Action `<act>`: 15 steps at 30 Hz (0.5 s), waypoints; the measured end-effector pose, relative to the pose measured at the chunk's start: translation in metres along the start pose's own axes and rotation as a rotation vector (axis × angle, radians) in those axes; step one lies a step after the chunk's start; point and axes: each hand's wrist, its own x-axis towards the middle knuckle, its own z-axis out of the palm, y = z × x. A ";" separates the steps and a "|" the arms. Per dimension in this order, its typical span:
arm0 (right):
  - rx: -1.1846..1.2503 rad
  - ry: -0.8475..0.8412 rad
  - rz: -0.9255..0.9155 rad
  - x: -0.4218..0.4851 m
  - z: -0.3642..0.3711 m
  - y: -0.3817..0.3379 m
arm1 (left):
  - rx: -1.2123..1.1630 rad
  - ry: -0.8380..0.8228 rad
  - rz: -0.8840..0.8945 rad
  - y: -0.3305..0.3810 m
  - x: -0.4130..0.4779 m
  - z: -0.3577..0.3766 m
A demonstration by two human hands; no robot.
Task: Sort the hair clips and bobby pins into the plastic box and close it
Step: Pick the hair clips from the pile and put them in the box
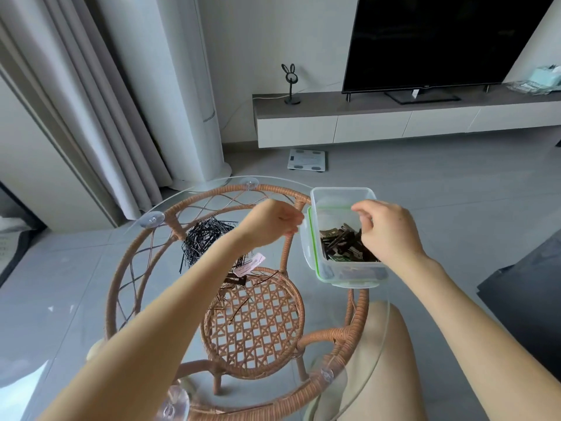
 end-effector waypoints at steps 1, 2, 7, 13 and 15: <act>0.024 0.073 -0.049 -0.002 -0.002 -0.008 | 0.021 0.034 -0.012 -0.007 -0.005 -0.007; 0.065 0.120 -0.115 -0.005 -0.002 -0.018 | 0.057 0.074 -0.029 -0.016 -0.010 -0.014; 0.237 -0.174 -0.370 -0.034 0.030 -0.074 | 0.308 0.283 -0.151 -0.061 -0.046 -0.035; 0.037 -0.505 -0.398 -0.037 0.100 -0.101 | 0.400 0.225 -0.201 -0.092 -0.083 -0.032; -0.013 -0.490 -0.400 -0.033 0.112 -0.106 | 0.422 0.218 -0.188 -0.098 -0.093 -0.028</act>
